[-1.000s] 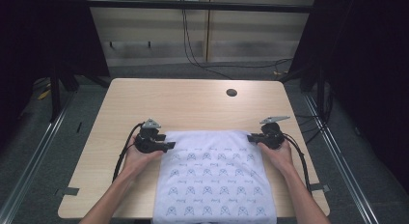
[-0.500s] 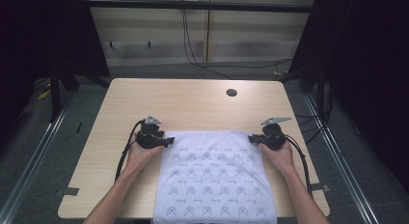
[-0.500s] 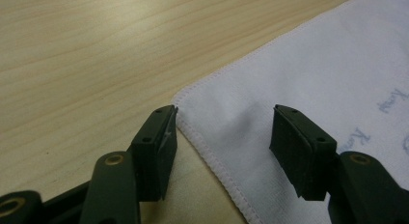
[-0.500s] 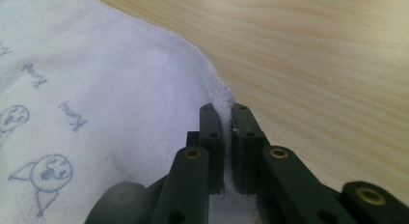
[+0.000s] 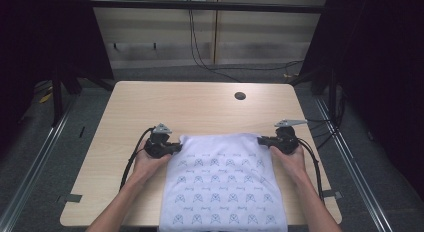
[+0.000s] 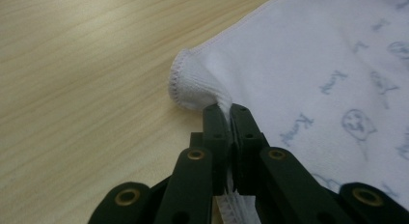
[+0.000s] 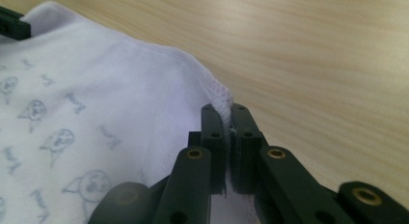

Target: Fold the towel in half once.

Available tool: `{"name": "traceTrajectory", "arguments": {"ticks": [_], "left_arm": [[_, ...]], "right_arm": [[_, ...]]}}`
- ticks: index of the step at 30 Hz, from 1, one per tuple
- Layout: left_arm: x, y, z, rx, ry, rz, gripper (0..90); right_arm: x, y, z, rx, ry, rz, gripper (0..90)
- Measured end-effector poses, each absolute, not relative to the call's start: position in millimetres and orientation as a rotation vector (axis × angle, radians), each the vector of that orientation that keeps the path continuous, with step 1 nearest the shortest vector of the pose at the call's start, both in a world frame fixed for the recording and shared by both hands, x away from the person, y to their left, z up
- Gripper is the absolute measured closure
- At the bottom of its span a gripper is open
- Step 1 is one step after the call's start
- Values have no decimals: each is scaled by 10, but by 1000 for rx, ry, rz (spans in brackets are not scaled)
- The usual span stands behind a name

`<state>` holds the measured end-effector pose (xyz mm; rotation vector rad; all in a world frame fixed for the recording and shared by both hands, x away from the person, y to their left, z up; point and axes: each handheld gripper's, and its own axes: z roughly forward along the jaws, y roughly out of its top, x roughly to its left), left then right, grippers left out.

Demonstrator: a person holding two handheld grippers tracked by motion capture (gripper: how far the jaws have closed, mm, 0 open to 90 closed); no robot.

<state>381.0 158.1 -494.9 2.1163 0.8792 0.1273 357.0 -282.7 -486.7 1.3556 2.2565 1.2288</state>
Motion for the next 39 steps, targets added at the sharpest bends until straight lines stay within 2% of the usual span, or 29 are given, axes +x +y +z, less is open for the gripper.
{"name": "traceTrajectory", "arguments": {"ticks": [11, 14, 24, 28, 34, 39], "left_arm": [[3730, 1789, -4549, 2025, 814, 88, 867], [3768, 1831, -4407, 1997, 803, 108, 868], [3981, 1913, -3904, 1920, 796, 203, 868], [4155, 1906, -3577, 1882, 794, 272, 868], [4304, 1867, -3415, 1816, 804, 300, 870], [4325, 1842, -3125, 1779, 762, 340, 870]], "right_arm": [[3548, -2840, -4490, 1282, 2240, 1338, 871], [3576, -2827, -4286, 1243, 2224, 1356, 871], [3714, -2836, -3923, 1227, 2127, 1418, 872], [3846, -2826, -3632, 1206, 2098, 1404, 875], [4025, -2848, -3347, 1212, 2044, 1393, 876], [4050, -2904, -3043, 1177, 1999, 1407, 876]]}}
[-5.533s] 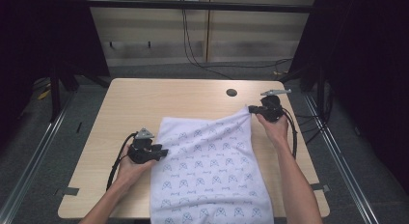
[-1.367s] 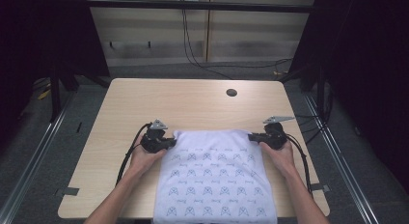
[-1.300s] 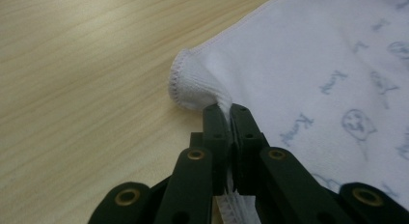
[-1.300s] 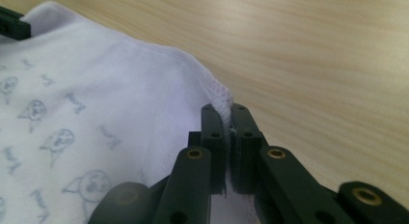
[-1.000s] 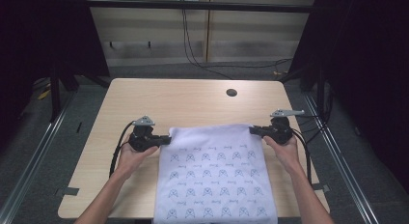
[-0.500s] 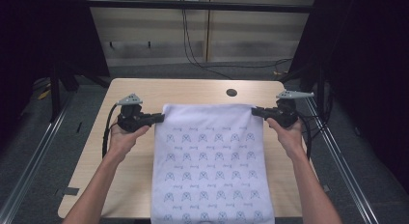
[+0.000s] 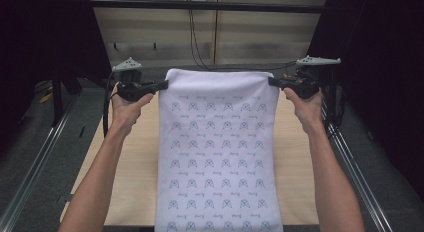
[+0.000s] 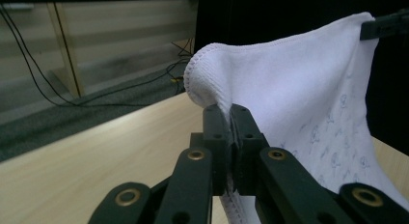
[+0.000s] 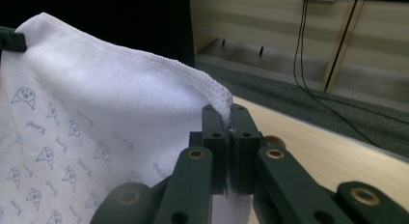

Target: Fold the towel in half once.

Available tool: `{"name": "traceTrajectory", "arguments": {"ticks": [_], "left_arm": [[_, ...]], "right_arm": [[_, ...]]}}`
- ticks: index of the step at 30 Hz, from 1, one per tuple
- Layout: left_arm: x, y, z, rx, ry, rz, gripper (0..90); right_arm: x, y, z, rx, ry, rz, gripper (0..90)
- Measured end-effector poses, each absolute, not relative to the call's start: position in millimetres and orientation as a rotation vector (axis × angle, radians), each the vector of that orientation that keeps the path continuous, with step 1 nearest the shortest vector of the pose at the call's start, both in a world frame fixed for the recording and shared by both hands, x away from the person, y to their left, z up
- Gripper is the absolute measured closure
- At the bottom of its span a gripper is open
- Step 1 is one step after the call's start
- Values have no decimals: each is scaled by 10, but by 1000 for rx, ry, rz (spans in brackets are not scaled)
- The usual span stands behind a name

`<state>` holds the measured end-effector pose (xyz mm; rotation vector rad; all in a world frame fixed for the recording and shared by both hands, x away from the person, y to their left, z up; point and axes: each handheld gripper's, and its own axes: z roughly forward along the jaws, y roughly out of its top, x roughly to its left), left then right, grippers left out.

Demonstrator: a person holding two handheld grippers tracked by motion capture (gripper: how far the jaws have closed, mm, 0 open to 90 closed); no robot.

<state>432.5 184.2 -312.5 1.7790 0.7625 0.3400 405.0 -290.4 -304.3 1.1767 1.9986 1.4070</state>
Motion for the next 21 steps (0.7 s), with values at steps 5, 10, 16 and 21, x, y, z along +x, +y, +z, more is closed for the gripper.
{"name": "traceTrajectory", "arguments": {"ticks": [5, 10, 16, 21], "left_arm": [[4111, 1770, -3130, 1854, 686, 378, 870], [3717, 1840, -3395, 1890, 660, 309, 870], [3409, 1925, -3811, 1935, 679, 215, 869], [3052, 2029, -3994, 1947, 669, 114, 869]], "right_arm": [[3917, -2898, -2955, 1124, 2047, 1416, 877], [3507, -2880, -3101, 1054, 2166, 1364, 876], [2988, -2879, -3567, 1040, 2305, 1306, 876], [2581, -2793, -3790, 1027, 2366, 1284, 876]]}}
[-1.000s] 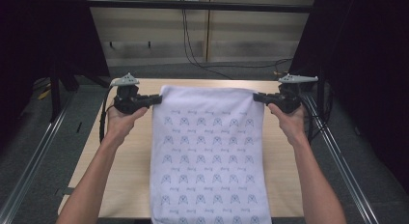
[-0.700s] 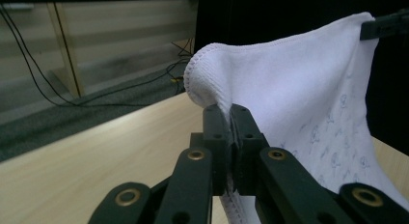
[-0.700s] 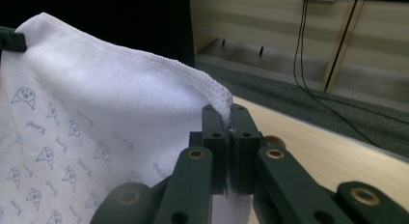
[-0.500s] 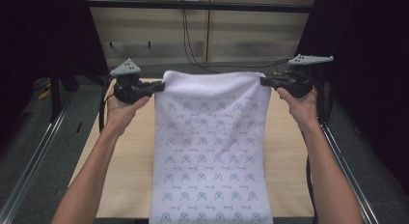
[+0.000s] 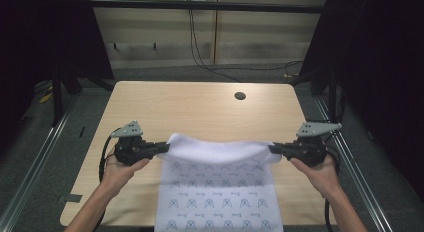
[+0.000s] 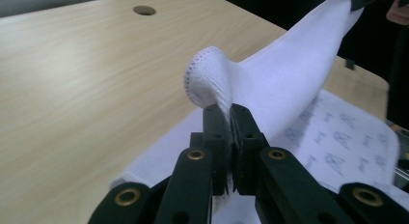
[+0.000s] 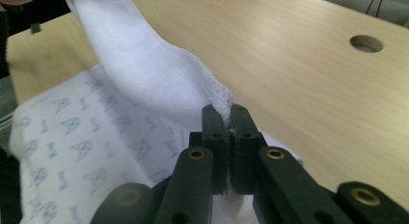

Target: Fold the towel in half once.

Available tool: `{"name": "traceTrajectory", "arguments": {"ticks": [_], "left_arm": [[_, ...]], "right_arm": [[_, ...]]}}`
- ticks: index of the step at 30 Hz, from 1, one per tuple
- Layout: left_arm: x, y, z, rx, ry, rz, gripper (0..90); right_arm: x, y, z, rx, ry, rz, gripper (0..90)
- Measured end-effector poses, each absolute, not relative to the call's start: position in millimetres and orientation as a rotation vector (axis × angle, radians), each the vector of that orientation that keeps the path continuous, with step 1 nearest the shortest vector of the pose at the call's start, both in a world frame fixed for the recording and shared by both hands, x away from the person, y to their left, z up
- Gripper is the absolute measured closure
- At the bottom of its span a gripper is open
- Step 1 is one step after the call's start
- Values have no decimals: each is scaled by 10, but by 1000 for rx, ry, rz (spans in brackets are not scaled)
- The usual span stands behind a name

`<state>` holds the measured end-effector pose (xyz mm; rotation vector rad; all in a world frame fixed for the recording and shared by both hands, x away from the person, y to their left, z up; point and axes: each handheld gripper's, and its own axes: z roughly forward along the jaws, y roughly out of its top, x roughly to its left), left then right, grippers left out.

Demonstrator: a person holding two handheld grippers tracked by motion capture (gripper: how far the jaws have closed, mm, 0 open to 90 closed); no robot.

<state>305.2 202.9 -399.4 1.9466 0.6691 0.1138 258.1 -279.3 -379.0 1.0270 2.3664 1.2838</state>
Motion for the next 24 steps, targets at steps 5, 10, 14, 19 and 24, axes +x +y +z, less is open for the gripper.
{"name": "traceTrajectory", "arguments": {"ticks": [5, 10, 14, 19, 24], "left_arm": [[2770, 2097, -4047, 1981, 695, 94, 868], [2587, 2076, -4336, 2037, 709, 38, 868], [2397, 2002, -4582, 2138, 747, -39, 867], [2234, 1957, -4718, 2215, 726, -47, 866], [2276, 1972, -4846, 2233, 776, -2, 865]], "right_arm": [[2263, -2788, -3707, 1000, 2369, 1364, 876], [2072, -2775, -4146, 1085, 2475, 1265, 876], [1949, -2794, -4576, 1187, 2538, 1227, 876], [1818, -2769, -4748, 1231, 2596, 1154, 875], [1847, -2716, -4775, 1227, 2622, 1122, 875]]}}
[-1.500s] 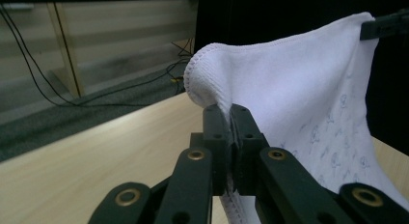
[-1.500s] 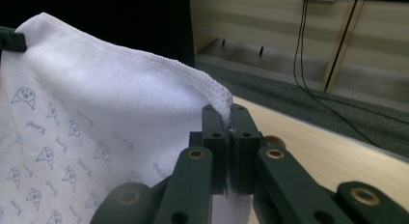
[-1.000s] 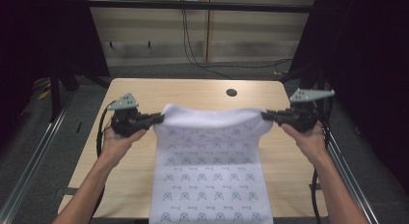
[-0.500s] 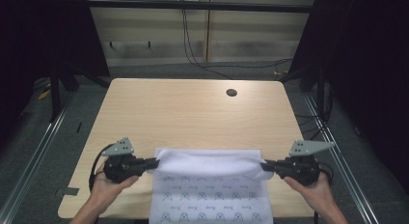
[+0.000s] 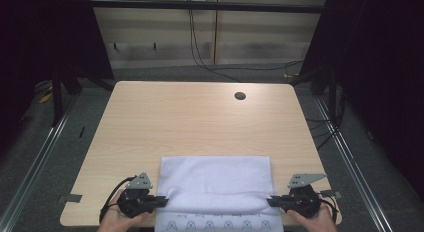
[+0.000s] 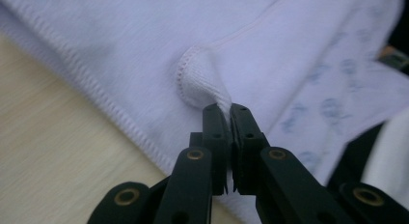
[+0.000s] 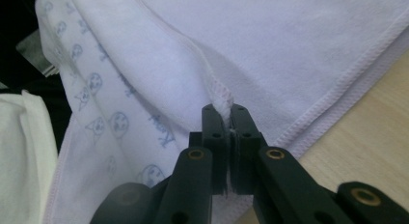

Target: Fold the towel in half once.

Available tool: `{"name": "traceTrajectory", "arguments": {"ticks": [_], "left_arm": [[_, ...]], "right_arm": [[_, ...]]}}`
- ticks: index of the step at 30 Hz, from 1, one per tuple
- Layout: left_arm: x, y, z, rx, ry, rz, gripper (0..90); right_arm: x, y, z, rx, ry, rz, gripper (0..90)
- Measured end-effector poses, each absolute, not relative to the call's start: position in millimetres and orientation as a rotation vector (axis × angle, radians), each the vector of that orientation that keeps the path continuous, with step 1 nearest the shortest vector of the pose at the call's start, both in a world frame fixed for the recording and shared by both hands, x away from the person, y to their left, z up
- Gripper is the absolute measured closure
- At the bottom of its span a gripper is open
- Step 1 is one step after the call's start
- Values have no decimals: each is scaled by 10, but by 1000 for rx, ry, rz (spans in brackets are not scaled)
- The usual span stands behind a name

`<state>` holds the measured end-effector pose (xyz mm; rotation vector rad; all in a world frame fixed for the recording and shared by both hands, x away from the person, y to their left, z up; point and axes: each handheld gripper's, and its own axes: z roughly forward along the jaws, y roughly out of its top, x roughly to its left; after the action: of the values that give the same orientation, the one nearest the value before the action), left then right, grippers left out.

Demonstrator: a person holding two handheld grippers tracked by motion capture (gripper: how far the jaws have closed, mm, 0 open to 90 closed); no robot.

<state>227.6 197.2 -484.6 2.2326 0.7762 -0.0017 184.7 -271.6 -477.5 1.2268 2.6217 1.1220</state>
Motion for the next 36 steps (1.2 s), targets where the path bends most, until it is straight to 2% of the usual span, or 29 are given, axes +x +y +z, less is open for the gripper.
{"name": "traceTrajectory", "arguments": {"ticks": [4, 10, 17, 21, 28, 36], "left_arm": [[2372, 1943, -4919, 2234, 810, -24, 862], [2617, 1988, -4944, 2214, 823, 10, 864], [3087, 2002, -4974, 2187, 873, 104, 868], [3242, 1971, -4980, 2209, 822, 151, 868], [3642, 1929, -4994, 2184, 886, 128, 871], [4036, 1892, -5032, 2138, 937, 192, 872]], "right_arm": [[1941, -2621, -4867, 1221, 2662, 1045, 875], [2130, -2590, -4888, 1222, 2612, 1030, 877], [2536, -2510, -4902, 1253, 2560, 1005, 882], [2707, -2503, -4898, 1267, 2547, 977, 882], [3134, -2476, -4895, 1307, 2521, 934, 885], [3611, -2474, -4921, 1376, 2460, 942, 885]]}}
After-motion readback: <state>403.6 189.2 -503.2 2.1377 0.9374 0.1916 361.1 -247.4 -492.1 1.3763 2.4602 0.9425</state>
